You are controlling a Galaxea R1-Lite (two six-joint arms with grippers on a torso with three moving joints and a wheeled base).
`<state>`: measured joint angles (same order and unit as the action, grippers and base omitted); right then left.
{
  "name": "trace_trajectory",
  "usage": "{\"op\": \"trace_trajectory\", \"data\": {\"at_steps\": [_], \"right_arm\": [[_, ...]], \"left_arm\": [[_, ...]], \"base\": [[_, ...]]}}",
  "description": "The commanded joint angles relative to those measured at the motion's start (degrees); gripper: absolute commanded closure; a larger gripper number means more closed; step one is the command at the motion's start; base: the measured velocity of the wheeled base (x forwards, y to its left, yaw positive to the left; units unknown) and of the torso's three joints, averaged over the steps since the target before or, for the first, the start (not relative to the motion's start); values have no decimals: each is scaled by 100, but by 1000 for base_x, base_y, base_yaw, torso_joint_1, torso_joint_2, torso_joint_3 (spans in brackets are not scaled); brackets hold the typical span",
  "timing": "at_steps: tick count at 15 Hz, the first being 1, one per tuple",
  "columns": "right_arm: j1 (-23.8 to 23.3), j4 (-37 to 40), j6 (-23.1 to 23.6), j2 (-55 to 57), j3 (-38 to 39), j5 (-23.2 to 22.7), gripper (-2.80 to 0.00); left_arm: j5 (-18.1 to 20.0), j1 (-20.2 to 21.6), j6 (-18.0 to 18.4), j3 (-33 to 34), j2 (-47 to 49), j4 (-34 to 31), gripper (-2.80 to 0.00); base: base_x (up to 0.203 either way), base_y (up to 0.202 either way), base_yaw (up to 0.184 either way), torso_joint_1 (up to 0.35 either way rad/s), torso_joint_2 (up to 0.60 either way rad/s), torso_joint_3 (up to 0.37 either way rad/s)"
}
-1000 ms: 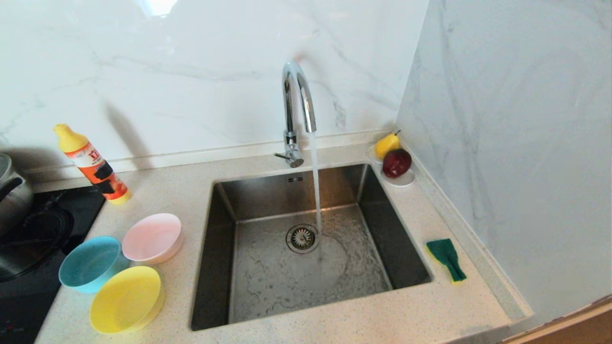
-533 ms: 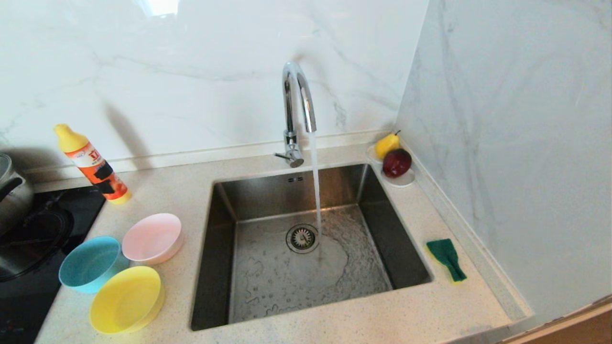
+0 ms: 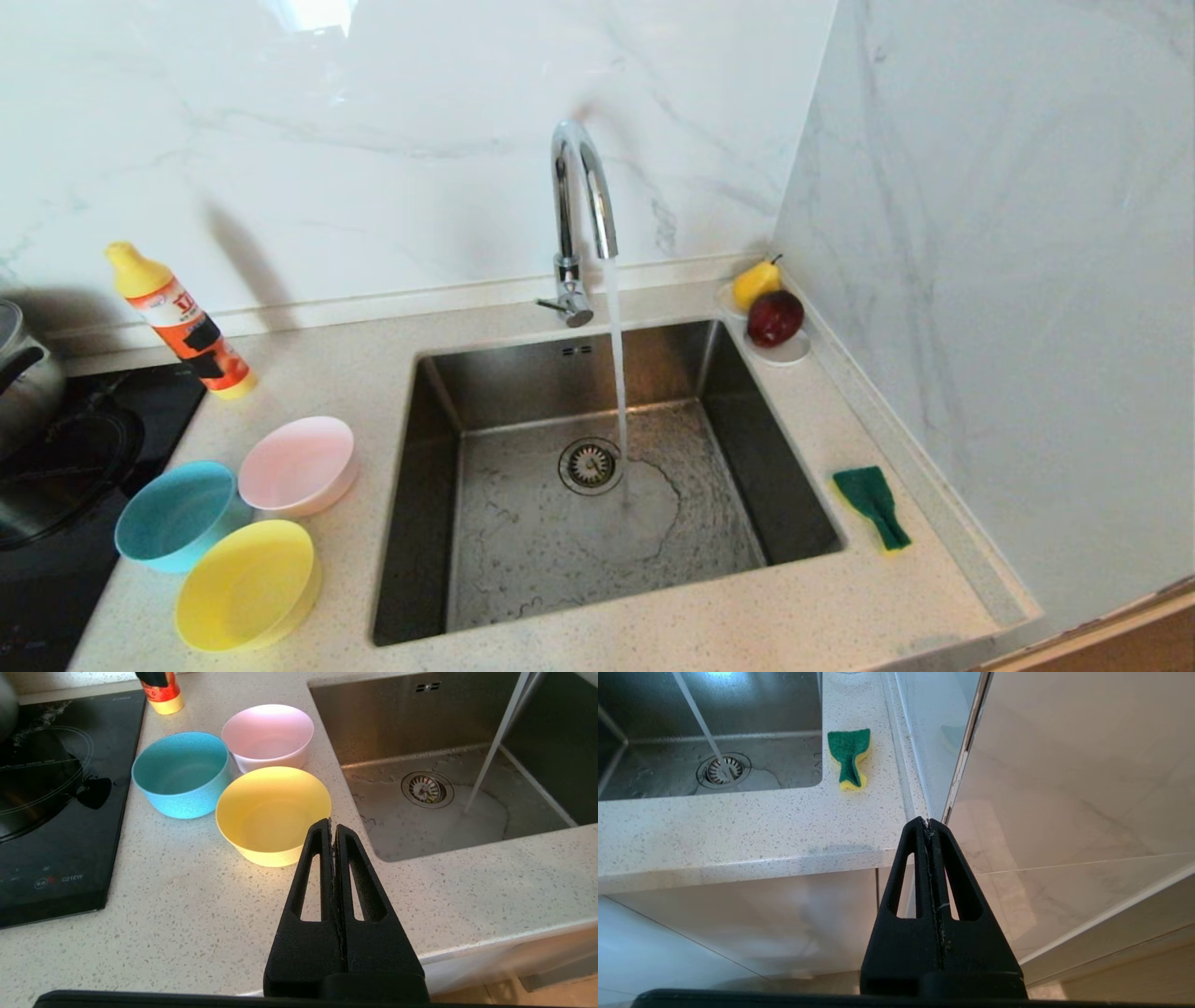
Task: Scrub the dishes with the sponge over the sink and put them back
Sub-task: Pick up a bowl and the sponge
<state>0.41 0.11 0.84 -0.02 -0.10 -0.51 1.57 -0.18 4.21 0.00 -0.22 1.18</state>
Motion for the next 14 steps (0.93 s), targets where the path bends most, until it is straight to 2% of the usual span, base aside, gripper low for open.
{"op": "trace_trajectory", "data": {"at_steps": [1, 4, 5, 7, 10, 14], "right_arm": [[2, -20, -67, -15, 10, -10, 0], [-1, -6, -55, -15, -7, 44, 0], [-1, 71, -68, 10, -212, 127, 0], [-3, 552, -272, 141, -1152, 204, 0], [-8, 1338, -484, 527, -2439, -396, 0], [-16, 2073, 62, 1418, -3887, -1181, 0]], "left_arm": [[1, 1, 1, 97, 22, 5, 0], [1, 1, 1, 97, 22, 5, 0], [1, 1, 1, 97, 22, 5, 0], [1, 1, 1, 97, 22, 5, 0], [1, 1, 1, 97, 22, 5, 0], [1, 1, 1, 97, 22, 5, 0]], "base": [[0, 0, 0, 0, 0, 0], [0, 0, 0, 0, 0, 0], [0, 0, 0, 0, 0, 0], [0, 0, 0, 0, 0, 0], [0, 0, 0, 0, 0, 0], [0, 0, 0, 0, 0, 0]]}}
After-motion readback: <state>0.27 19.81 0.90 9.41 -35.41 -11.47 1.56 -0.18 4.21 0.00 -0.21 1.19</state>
